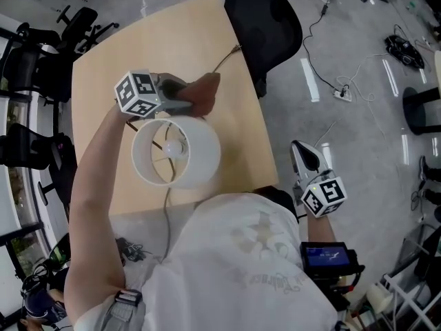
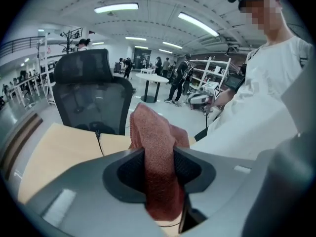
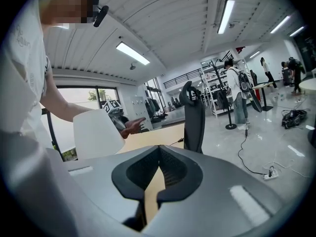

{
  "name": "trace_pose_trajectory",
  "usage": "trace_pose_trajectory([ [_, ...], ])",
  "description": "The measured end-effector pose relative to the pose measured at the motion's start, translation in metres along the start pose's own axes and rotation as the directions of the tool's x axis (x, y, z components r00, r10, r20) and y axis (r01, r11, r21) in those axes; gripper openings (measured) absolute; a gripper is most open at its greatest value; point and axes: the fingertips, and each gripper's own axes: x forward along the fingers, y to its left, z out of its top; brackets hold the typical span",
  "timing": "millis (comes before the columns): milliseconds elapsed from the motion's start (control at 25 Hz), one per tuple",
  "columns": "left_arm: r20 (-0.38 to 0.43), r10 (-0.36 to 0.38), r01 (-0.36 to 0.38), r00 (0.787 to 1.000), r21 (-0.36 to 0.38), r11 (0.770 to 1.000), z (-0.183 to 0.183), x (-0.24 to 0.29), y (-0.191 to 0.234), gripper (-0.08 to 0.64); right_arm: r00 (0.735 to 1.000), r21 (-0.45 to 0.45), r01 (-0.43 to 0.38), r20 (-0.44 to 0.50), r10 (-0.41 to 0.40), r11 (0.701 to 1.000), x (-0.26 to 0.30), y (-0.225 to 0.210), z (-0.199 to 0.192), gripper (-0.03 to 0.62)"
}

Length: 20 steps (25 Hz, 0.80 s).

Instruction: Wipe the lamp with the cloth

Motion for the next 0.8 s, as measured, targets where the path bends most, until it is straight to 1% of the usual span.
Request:
trace_pose_trajectory([
  [120,0.080,0.011,-0.016,0.997,0.065,0.998,0.032,-0.029,-0.007,0.161,1.000,0.010,0.013,0.010,-0.014,1.000,-0.004,-0.006,-0.002,0.013],
  [240,0.101,0.000,-0.013,0.995,0.128,0.992,0.057,-0.061,-0.022,0.161,1.000,0.016,0.016,0.013,-0.017,1.000,-0.005,-0.007,-0.004,0.012],
  [320,0.102,-0.042,0.026,0.994,0.155,0.988,0.072,-0.080,-0.035,0.163,1.000,0.017,0.014,0.015,-0.014,1.000,-0.004,-0.005,-0.004,0.012],
  [400,0.098,-0.105,0.087,0.990,0.178,0.980,0.085,-0.091,-0.052,0.163,1.000,0.019,0.009,0.016,-0.010,1.000,-0.002,-0.002,-0.004,0.012],
  [480,0.081,-0.173,0.153,0.982,0.205,0.967,0.094,-0.094,-0.069,0.164,1.000,0.021,0.006,0.018,-0.007,1.000,-0.002,0.002,-0.003,0.012],
  [560,0.047,-0.221,0.206,0.974,0.217,0.954,0.096,-0.088,-0.080,0.164,1.000,0.024,0.006,0.022,-0.007,1.000,-0.004,0.005,-0.003,0.012],
  [680,-0.035,-0.239,0.241,0.970,0.217,0.946,0.088,-0.062,-0.075,0.164,1.000,0.031,0.007,0.025,-0.008,0.999,-0.005,-0.002,-0.003,0.012],
  [800,-0.103,-0.254,0.271,0.962,0.208,0.940,0.077,-0.035,-0.069,0.163,1.000,0.039,0.015,0.024,-0.016,0.999,-0.006,-0.008,-0.003,0.012],
])
